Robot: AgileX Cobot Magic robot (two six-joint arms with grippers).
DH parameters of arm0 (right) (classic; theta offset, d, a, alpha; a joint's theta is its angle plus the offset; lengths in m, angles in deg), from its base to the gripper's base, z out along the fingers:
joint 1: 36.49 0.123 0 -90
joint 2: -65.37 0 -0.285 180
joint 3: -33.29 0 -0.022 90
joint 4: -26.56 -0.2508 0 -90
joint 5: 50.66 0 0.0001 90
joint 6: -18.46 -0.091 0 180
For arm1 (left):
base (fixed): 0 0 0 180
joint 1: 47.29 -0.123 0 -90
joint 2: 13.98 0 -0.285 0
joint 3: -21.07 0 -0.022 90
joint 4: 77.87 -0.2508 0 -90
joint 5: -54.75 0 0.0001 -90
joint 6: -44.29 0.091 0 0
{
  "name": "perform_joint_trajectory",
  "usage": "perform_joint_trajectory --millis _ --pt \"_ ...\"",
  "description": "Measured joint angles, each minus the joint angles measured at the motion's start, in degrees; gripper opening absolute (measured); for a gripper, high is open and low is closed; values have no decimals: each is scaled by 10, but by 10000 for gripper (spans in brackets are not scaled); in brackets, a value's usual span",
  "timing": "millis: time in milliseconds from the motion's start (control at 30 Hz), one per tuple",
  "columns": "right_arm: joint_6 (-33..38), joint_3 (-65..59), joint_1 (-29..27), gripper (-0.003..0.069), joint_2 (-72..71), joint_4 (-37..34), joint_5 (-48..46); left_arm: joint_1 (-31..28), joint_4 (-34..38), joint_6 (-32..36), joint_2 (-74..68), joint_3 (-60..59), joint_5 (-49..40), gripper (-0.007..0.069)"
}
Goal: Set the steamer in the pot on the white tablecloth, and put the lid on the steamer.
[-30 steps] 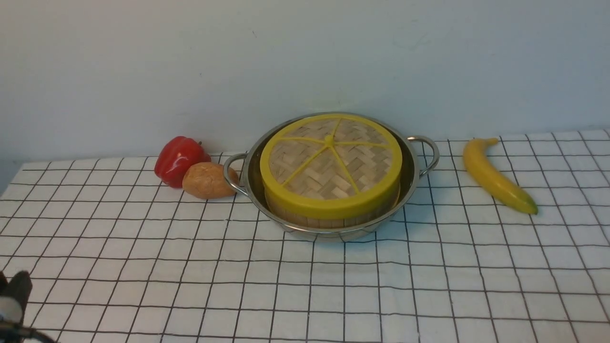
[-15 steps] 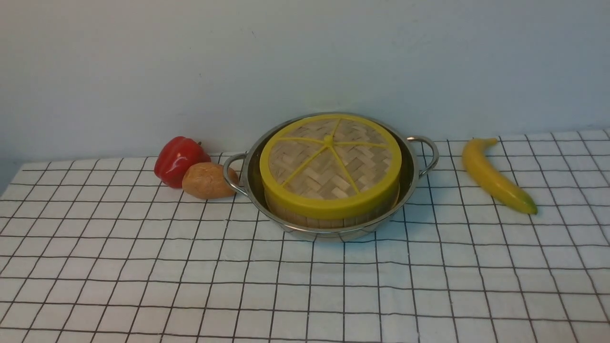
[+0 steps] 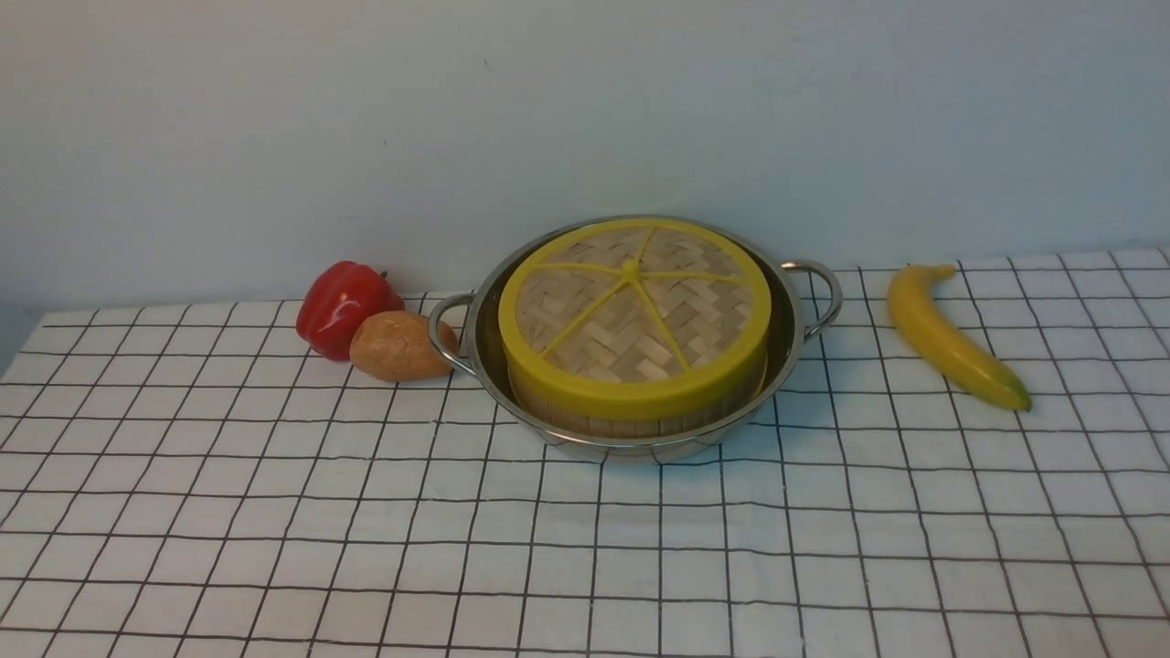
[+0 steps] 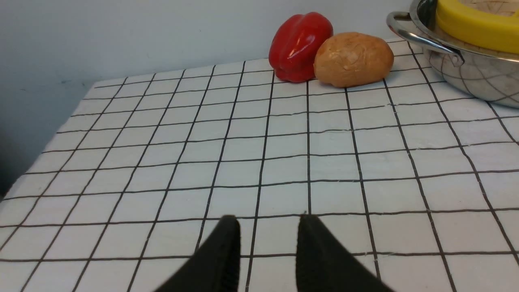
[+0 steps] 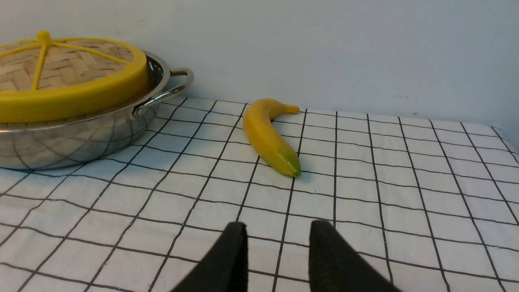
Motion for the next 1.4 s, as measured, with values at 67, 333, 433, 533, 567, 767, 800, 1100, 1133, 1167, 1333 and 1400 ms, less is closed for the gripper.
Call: perform_joint_trajectory --millis 67,333,433,533,567,767,800,1100,1133,1167,1333,1400 --pt "0 0 0 240 0 0 0 0 0 0 0 0 1 202" --pt "0 0 0 240 0 0 0 0 0 0 0 0 2 212" --pt "0 0 0 240 0 0 0 0 0 0 0 0 2 222" --pt "0 0 0 240 0 0 0 0 0 0 0 0 2 223" --pt "0 0 0 240 0 0 0 0 0 0 0 0 2 223" --pt "0 0 0 240 0 0 0 0 0 0 0 0 2 236" --pt "0 0 0 240 0 0 0 0 0 0 0 0 2 240" --pt "0 0 0 240 0 0 0 0 0 0 0 0 2 243" --pt "0 0 0 240 0 0 0 0 0 0 0 0 2 243" --pt "0 0 0 240 0 0 0 0 0 0 0 0 2 243" --pt "0 0 0 240 0 0 0 0 0 0 0 0 2 243" --pt "0 0 0 240 0 0 0 0 0 0 0 0 2 243"
